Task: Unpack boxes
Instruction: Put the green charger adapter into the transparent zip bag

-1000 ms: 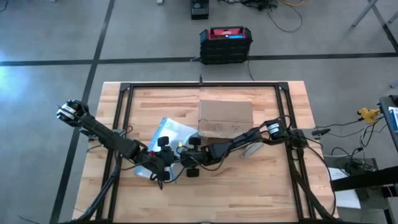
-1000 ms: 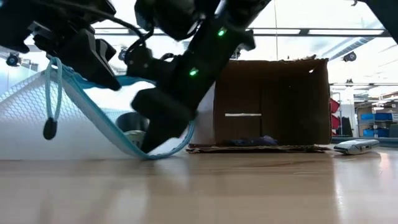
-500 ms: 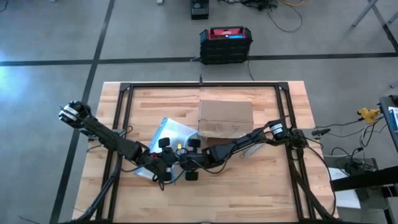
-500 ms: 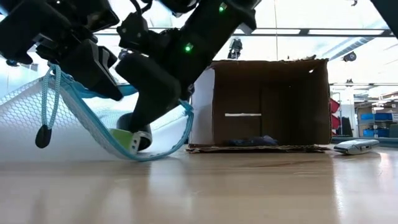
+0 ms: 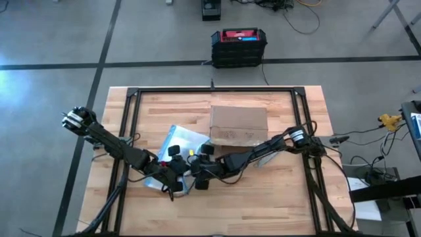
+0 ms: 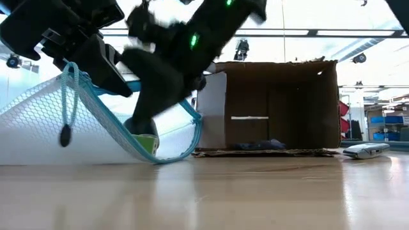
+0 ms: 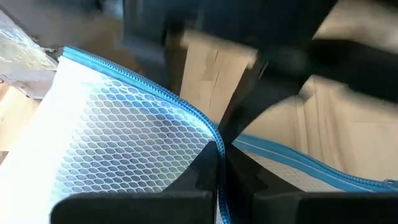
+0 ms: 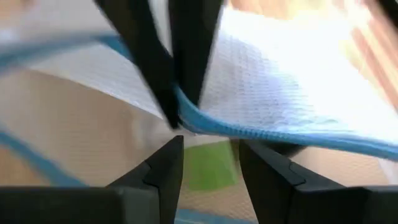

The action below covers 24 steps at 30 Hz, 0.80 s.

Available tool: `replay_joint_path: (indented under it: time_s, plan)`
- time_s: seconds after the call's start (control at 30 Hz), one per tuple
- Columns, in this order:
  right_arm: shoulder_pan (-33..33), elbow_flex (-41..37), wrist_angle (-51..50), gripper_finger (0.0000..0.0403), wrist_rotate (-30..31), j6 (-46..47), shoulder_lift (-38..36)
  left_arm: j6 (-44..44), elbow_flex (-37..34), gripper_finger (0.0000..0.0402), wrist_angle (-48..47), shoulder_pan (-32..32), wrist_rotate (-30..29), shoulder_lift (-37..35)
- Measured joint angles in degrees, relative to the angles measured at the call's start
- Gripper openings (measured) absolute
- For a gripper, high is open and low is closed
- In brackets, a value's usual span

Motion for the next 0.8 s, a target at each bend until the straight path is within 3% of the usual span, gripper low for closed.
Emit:
replay_joint_path:
  time_s: [0.23, 0.47, 0.8]
  plan:
    - [1.06, -0.74, -13.83, 0.0095, -0.44, 4.96, -1.62, -0.24, 0.00, 0.0000, 1.10, 0.04, -0.02, 0.04]
    - [-0.06, -3.72, -6.22, 0.0007, -0.63, 2.48, -0.60, -0.51, 0.00, 0.0000, 2.15, -0.09, 0.72, 1.34]
    - [-0.91, -3.52, 5.53, 0.0002, -3.56, -0.23, 3.26, -1.75, 0.02, 0.0000, 3.58, -0.11, 2.47, 4.71]
